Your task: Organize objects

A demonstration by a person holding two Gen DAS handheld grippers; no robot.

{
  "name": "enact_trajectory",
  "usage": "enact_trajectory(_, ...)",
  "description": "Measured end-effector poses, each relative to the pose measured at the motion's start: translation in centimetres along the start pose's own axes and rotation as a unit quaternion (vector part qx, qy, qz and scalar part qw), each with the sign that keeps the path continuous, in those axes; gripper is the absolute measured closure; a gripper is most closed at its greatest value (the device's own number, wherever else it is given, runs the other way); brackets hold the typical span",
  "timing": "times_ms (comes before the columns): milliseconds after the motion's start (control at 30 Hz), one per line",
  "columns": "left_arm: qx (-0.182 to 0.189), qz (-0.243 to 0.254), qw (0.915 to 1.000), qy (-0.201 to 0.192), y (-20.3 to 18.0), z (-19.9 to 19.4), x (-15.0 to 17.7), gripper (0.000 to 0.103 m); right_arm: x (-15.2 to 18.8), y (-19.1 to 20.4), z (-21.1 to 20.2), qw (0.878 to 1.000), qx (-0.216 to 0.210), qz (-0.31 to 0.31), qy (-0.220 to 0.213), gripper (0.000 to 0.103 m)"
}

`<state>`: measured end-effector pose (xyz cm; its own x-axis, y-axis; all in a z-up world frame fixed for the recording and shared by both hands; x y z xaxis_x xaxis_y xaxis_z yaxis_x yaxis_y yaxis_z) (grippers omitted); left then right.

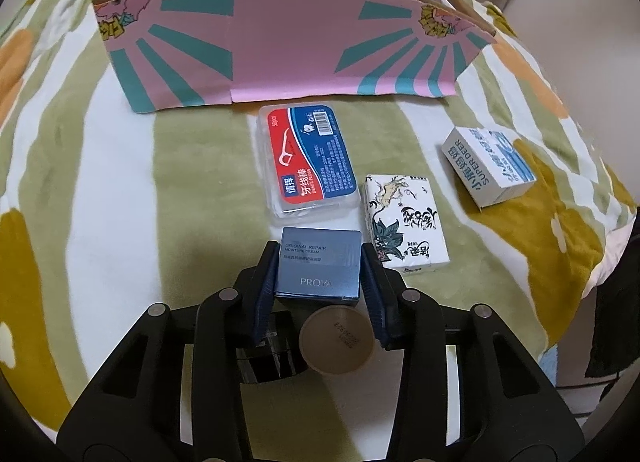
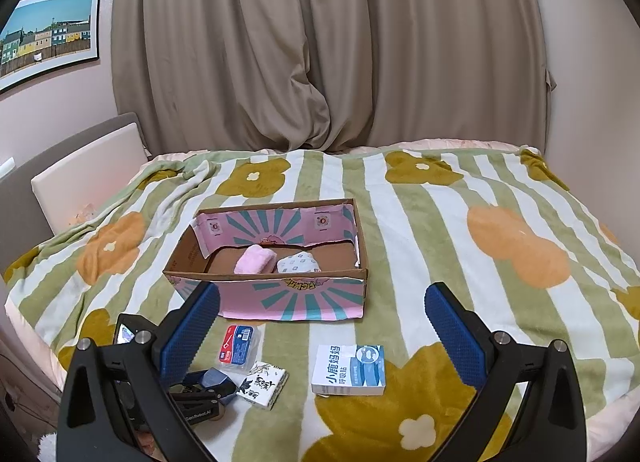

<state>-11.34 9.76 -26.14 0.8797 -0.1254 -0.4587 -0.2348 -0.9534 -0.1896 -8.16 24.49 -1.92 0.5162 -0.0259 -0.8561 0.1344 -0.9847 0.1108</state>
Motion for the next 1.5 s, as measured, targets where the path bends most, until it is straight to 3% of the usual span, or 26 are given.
enact_trajectory(267,0.005,-0.009,0.9995,-0.030,0.2,-2.0,-1.0,0.067,0.1,0.0,-0.2,1.000,-0.003,0.006,0.000,0.001)
enact_trajectory(467,-0.002,-0.004,0.9957,-0.093,0.3,-7.1,-3.2,0.067,0.0,0.0,-0.4,1.000,-0.003,0.006,-0.003,0.001)
enact_trajectory(667,-0.017,0.000,0.9821,-0.187,-0.3,-14.5,-6.3,0.067,0.0,0.1,-0.5,1.000,-0.003,0.004,-0.003,0.001)
enact_trajectory(767,-0.026,0.000,0.9714,-0.236,-0.5,-18.8,-7.5,0.067,0.0,0.4,-0.5,1.000,-0.003,0.001,-0.003,0.001)
enact_trajectory(967,-0.045,0.004,0.9537,-0.298,-0.8,-24.9,-8.7,0.067,0.0,0.9,-0.3,1.000,-0.004,-0.001,-0.001,0.001)
enact_trajectory(1167,-0.050,0.009,0.9419,-0.332,-1.1,-28.5,-9.3,0.067,0.3,1.4,0.1,1.000,-0.004,-0.004,0.006,0.001)
enact_trajectory(1300,-0.047,0.008,0.9385,-0.342,-1.0,-29.4,-9.4,0.067,1.3,1.9,1.2,1.000,0.003,-0.017,0.024,0.001)
enact_trajectory(1500,-0.053,0.001,0.9446,-0.324,0.1,-27.6,-9.0,0.067,5.1,3.4,4.1,0.997,-0.008,-0.022,0.079,0.001)
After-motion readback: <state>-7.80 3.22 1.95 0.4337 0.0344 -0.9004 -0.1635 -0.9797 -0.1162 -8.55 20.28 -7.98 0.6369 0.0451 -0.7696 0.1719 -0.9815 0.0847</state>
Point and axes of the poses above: each gripper's, at about its wrist camera, not at the fingertips, and z roughly the way its jaws point, y to its left, x to its underside, the point moved 10 cm from there along z, roughly the way its jaws point, and after that the axes turned 3 degrees about -x, right-handed, at the moved point
